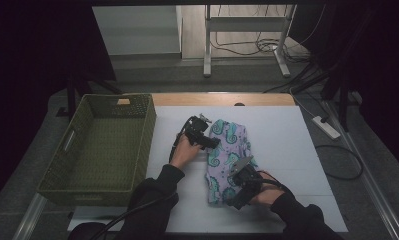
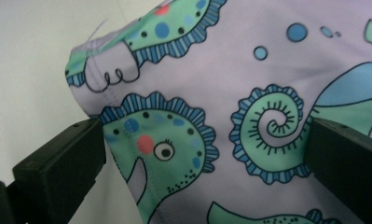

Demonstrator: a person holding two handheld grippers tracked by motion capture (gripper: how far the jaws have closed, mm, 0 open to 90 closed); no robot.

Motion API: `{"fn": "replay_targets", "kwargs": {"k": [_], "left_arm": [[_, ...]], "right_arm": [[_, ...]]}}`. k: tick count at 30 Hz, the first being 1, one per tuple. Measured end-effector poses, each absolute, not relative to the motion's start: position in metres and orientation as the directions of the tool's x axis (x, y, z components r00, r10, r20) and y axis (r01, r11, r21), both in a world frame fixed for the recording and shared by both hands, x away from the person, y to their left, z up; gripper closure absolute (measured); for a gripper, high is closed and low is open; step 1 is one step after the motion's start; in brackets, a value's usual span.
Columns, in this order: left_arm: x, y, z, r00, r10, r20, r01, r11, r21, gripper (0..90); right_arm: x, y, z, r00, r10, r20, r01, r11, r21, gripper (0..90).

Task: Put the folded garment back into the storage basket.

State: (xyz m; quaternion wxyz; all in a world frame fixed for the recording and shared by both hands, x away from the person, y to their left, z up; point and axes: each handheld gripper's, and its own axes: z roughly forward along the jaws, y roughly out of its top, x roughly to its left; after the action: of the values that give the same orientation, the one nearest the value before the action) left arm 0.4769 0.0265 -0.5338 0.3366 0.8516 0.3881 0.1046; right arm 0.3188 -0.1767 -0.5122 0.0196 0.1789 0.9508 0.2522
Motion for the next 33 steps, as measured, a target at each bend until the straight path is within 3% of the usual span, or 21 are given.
{"fn": "replay_targets", "kwargs": {"k": [16, 18, 19, 20, 21, 23, 24, 25, 26, 27, 28, 29, 30, 33], "left_arm": [[0.482, 0.021, -0.539, 0.677, 0.733, -0.070, 0.592, -0.485, 0.643, 0.4], [0.481, 0.022, -0.538, 0.698, 0.712, -0.074, 0.572, -0.493, 0.655, 9.9], [0.479, 0.023, -0.538, 0.708, 0.702, -0.076, 0.564, -0.498, 0.659, 13.1], [0.479, 0.023, -0.538, 0.711, 0.699, -0.078, 0.561, -0.496, 0.663, 13.1], [0.477, 0.023, -0.537, 0.716, 0.694, -0.082, 0.556, -0.495, 0.668, 16.2], [0.475, 0.022, -0.537, 0.720, 0.689, -0.088, 0.552, -0.492, 0.673, 28.1], [0.474, 0.022, -0.536, 0.723, 0.685, -0.088, 0.550, -0.494, 0.673, 28.1], [0.472, 0.021, -0.535, 0.728, 0.679, -0.093, 0.549, -0.497, 0.672, 37.8], [0.472, 0.021, -0.534, 0.731, 0.676, -0.095, 0.548, -0.498, 0.672, 37.8], [0.471, 0.020, -0.534, 0.733, 0.672, -0.103, 0.549, -0.497, 0.672, 47.0], [0.470, 0.020, -0.533, 0.735, 0.669, -0.111, 0.552, -0.495, 0.671, 47.0], [0.470, 0.019, -0.533, 0.736, 0.667, -0.117, 0.553, -0.493, 0.671, 56.0], [0.469, 0.018, -0.533, 0.737, 0.663, -0.129, 0.557, -0.488, 0.672, 56.0], [0.469, 0.017, -0.534, 0.742, 0.647, -0.176, 0.569, -0.469, 0.676, 76.0]], "right_arm": [[0.306, -0.173, -0.519, -0.949, 0.308, -0.064, 0.249, 0.858, 0.449, 0.0], [0.306, -0.174, -0.518, -0.948, 0.312, -0.065, 0.251, 0.855, 0.453, 2.5], [0.308, -0.176, -0.516, -0.943, 0.326, -0.066, 0.260, 0.847, 0.464, 11.4], [0.308, -0.176, -0.516, -0.943, 0.326, -0.066, 0.260, 0.847, 0.464, 11.4], [0.308, -0.177, -0.514, -0.941, 0.332, -0.069, 0.263, 0.843, 0.470, 18.1], [0.313, -0.181, -0.511, -0.932, 0.353, -0.075, 0.273, 0.826, 0.493, 36.1], [0.313, -0.181, -0.511, -0.932, 0.353, -0.075, 0.273, 0.826, 0.493, 36.1], [0.315, -0.183, -0.509, -0.927, 0.364, -0.086, 0.276, 0.820, 0.501, 47.3], [0.315, -0.183, -0.509, -0.927, 0.364, -0.086, 0.276, 0.820, 0.501, 47.3], [0.318, -0.185, -0.509, -0.922, 0.374, -0.100, 0.276, 0.816, 0.508, 59.1], [0.318, -0.185, -0.509, -0.922, 0.374, -0.100, 0.276, 0.816, 0.508, 59.1], [0.322, -0.187, -0.508, -0.916, 0.387, -0.104, 0.283, 0.808, 0.517, 69.0], [0.322, -0.187, -0.508, -0.916, 0.387, -0.104, 0.283, 0.808, 0.517, 69.0], [0.332, -0.192, -0.508, -0.908, 0.420, -0.012, 0.347, 0.766, 0.542, 75.7]]}}
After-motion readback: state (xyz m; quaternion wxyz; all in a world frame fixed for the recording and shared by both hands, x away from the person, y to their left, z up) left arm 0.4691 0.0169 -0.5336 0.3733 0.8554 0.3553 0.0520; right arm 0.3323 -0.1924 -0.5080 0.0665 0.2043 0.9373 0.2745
